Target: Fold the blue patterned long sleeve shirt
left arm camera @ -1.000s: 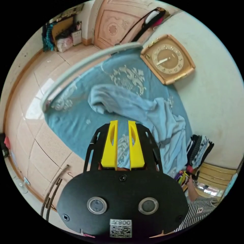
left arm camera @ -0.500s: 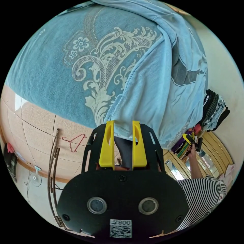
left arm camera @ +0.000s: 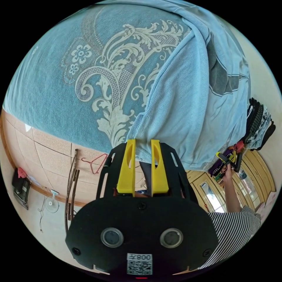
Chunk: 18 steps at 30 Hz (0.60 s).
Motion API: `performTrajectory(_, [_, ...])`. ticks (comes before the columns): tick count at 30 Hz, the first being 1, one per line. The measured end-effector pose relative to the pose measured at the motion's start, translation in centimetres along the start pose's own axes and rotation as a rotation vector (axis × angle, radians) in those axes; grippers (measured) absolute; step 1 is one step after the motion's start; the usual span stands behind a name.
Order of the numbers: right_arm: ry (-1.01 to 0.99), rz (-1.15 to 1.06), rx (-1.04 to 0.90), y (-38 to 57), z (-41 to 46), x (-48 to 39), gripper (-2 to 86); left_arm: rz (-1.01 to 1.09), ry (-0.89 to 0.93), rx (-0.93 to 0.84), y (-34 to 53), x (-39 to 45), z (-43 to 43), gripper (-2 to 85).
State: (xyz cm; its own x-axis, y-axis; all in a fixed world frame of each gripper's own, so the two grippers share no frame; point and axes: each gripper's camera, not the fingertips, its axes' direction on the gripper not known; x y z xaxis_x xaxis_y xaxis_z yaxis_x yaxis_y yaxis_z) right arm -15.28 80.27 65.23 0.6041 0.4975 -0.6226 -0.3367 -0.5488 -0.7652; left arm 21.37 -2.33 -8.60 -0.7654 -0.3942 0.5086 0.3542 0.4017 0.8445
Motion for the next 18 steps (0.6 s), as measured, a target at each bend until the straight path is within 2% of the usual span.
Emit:
performTrajectory(3, [0.071, -0.019, -0.008, -0.3, 0.6, -0.6, 6.5, -0.007, 0.006, 0.003, -0.2, -0.4, -0.1, 6.8])
performTrajectory(6, [0.056, -0.021, -0.013, -0.7, 0.9, -0.4, 5.7, -0.008, 0.015, 0.005, -0.4, -0.8, -0.3, 5.7])
performTrajectory(10, [0.006, -0.030, -0.044, -1.1, 1.3, -0.4, 3.0, -0.012, 0.141, 0.008, -0.2, -1.3, -0.4, 3.4])
performTrajectory(18, [0.047, -0.091, -0.113, -0.3, 0.3, -1.2, 1.3, 0.004, 0.143, 0.068, 2.2, -2.4, -3.9, 2.5])
